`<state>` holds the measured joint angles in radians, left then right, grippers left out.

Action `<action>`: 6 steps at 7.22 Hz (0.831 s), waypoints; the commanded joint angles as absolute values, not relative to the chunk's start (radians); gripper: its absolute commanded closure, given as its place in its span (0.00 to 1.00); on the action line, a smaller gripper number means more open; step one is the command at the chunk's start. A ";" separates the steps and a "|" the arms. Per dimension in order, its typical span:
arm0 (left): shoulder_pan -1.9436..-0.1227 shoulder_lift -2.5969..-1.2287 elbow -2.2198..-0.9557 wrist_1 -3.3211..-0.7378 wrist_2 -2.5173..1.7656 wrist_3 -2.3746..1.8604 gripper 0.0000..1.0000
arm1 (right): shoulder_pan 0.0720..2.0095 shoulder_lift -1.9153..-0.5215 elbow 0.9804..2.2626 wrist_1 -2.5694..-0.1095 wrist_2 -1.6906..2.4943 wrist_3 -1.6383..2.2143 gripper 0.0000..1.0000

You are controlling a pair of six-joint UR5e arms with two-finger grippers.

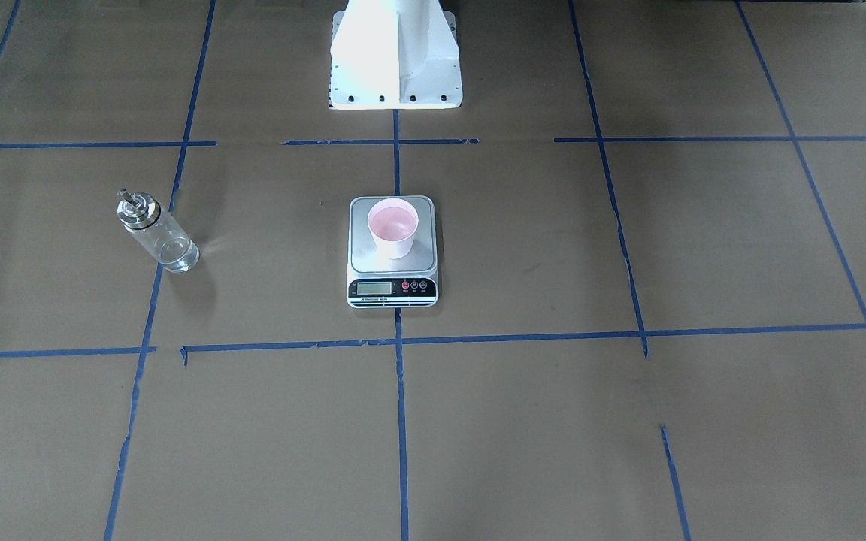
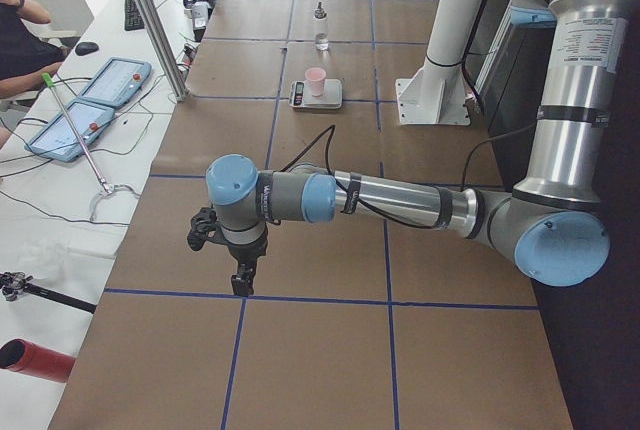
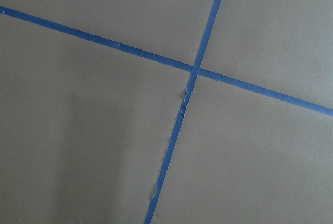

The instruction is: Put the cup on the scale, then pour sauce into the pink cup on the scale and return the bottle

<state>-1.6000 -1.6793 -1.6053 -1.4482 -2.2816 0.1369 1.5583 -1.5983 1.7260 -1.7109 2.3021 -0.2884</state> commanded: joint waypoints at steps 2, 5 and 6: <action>-1.604 -1.674 -1.604 -1.422 -2.290 0.140 0.00 | 1.559 -1.618 1.740 -1.709 2.307 -0.284 0.00; -1.603 -1.654 -1.623 -1.358 -2.315 0.134 0.00 | 1.559 -1.618 1.740 -1.709 2.310 -0.282 0.00; -1.605 -1.631 -1.641 -1.359 -2.350 0.132 0.00 | 1.559 -1.618 1.738 -1.709 2.313 -0.282 0.00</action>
<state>-1.6040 -1.6544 -1.6277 -1.3610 -2.3162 0.1350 1.5585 -1.6183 1.7393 -1.7088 2.3102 -0.2828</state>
